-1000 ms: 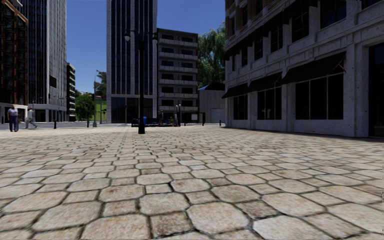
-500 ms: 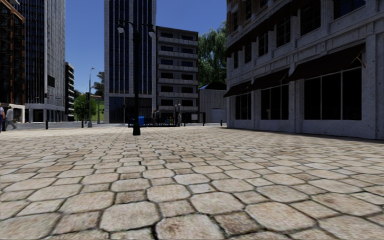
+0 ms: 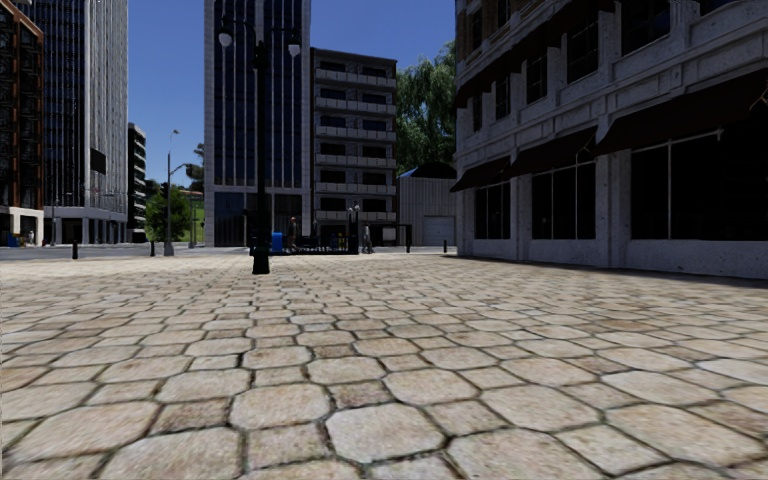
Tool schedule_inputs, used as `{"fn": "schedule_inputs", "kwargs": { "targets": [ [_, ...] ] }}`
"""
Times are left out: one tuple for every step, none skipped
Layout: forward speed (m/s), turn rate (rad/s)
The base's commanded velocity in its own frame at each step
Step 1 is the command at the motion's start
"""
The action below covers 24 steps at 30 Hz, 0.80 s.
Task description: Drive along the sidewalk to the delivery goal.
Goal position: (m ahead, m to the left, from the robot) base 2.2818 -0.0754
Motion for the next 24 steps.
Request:
{"fn": "schedule_inputs", "kwargs": {
  "targets": [
    [1.96, 0.00],
    [1.96, 0.00],
    [1.96, 0.00],
    [1.96, 0.00],
    [1.96, 0.00],
    [1.96, 0.21],
    [1.96, 0.25],
    [1.96, 0.27],
    [1.96, 0.27],
    [1.95, 0.26],
    [1.95, 0.08],
    [1.95, 0.08],
    [2.00, 0.00],
    [2.00, 0.00],
    [2.00, 0.00],
    [2.00, 0.00],
    [2.00, 0.00],
    [2.00, 0.00],
    [2.00, 0.00],
    [2.00, 0.00],
    [2.00, 0.00],
    [2.00, 0.00],
    [2.00, 0.09],
    [2.00, 0.09]
  ]
}}
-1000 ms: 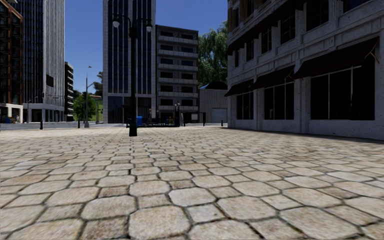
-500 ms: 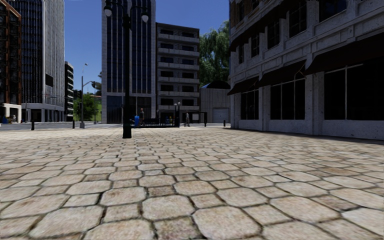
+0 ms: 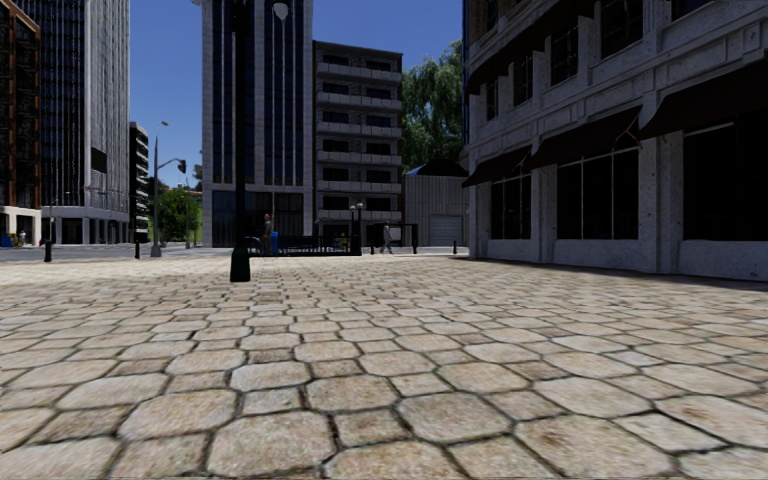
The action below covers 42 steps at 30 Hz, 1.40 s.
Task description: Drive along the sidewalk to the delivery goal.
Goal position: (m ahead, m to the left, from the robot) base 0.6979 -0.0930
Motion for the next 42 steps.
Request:
{"fn": "schedule_inputs", "kwargs": {
  "targets": [
    [1.93, 0.15],
    [1.85, 0.25],
    [1.82, 0.34],
    [1.82, 0.34],
    [1.82, 0.36],
    [1.82, 0.36],
    [1.81, 0.36],
    [1.81, 0.36],
    [1.81, 0.36],
    [1.81, 0.36],
    [1.81, 0.36],
    [1.81, 0.36],
    [1.80, 0.35],
    [1.79, 0.19],
    [1.79, 0.19],
    [1.78, 0.10],
    [1.74, 0.02],
    [1.69, 0.00],
    [1.69, 0.00],
    [1.65, 0.00],
    [1.60, 0.00],
    [1.54, 0.00],
    [1.54, 0.00],
    [0.22, 0.00],
    [0.00, 0.00],
    [0.00, 0.00],
    [0.00, 0.00],
    [0.00, 0.00],
    [0.00, 0.00],
    [0.00, 0.00],
    [0.00, 0.00],
    [0.00, 0.00],
    [0.00, 0.00],
    [0.00, 0.00],
    [0.00, 0.00],
    [0.00, 0.00],
    [0.00, 0.00],
    [0.00, 0.00],
    [0.00, 0.00],
    [0.00, 0.00],
    [0.00, 0.00],
    [0.00, 0.00]
  ]
}}
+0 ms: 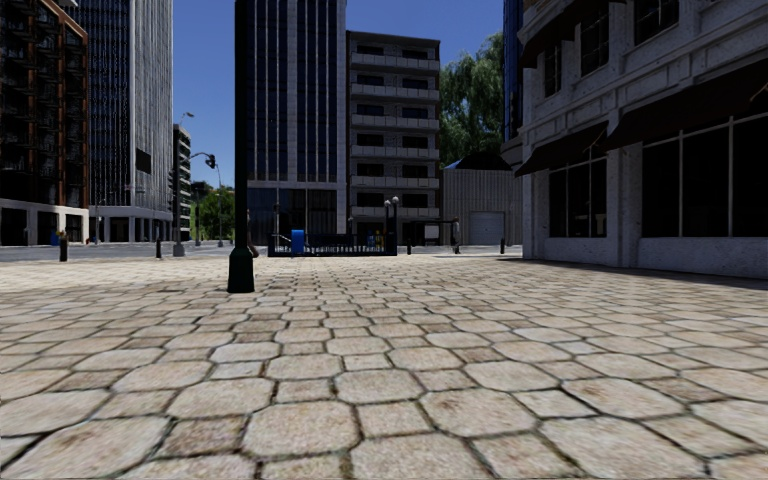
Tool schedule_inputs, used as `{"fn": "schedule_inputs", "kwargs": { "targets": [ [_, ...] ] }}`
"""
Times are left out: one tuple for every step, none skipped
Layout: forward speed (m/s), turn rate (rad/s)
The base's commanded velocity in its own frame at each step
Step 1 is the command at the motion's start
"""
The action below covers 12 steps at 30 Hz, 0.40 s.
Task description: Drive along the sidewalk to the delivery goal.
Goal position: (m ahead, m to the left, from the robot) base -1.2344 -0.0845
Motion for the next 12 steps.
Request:
{"fn": "schedule_inputs", "kwargs": {
  "targets": [
    [0.00, 0.00],
    [0.00, 0.00],
    [0.00, 0.00],
    [0.00, 0.00],
    [0.00, 0.00],
    [0.00, 0.00],
    [0.00, 0.00],
    [0.00, 0.00],
    [0.00, 0.00],
    [0.00, 0.00],
    [0.00, 0.00],
    [0.00, 0.00]
  ]
}}
